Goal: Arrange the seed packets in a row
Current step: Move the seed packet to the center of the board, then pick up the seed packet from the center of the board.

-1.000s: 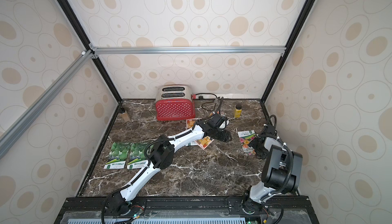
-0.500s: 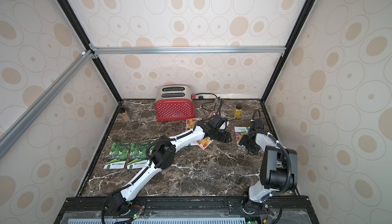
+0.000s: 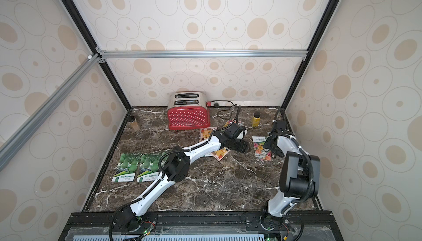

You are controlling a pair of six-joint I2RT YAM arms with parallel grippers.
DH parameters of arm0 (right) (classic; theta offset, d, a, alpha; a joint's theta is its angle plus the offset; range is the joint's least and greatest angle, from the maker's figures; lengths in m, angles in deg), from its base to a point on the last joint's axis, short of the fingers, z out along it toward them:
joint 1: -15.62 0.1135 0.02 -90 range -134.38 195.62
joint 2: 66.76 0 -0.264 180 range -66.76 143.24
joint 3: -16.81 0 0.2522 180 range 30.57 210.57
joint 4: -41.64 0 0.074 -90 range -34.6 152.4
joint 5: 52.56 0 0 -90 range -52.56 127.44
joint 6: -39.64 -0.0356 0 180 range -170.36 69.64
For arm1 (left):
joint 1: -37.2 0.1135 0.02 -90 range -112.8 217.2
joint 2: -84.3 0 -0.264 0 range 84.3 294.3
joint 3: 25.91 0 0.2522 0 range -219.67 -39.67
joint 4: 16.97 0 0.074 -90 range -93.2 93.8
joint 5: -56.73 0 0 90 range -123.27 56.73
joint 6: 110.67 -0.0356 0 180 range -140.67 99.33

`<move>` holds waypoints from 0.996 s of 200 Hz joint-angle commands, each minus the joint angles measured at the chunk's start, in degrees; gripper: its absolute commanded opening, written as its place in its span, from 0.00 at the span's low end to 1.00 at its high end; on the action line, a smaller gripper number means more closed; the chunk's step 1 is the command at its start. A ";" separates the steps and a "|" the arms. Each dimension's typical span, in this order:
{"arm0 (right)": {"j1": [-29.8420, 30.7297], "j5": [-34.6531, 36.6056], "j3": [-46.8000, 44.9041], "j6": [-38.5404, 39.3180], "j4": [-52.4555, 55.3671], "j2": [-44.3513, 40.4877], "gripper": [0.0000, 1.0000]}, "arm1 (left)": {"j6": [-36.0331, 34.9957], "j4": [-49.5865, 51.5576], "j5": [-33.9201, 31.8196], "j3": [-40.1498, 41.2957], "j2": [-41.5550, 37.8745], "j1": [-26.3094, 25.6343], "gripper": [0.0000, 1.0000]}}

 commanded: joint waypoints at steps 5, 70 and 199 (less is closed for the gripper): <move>-1.74 -1.49 3.43 0.78 0.11 4.70 0.75 | 1.20 -0.19 -0.27 -2.07 1.54 -0.18 0.72; -3.28 -12.60 7.38 1.42 -0.04 11.56 0.73 | 2.47 -0.63 -0.14 -2.95 2.86 -0.20 0.72; 0.19 -27.95 1.27 5.66 2.29 12.51 0.68 | 3.54 -0.82 0.61 -5.22 7.07 -0.35 0.72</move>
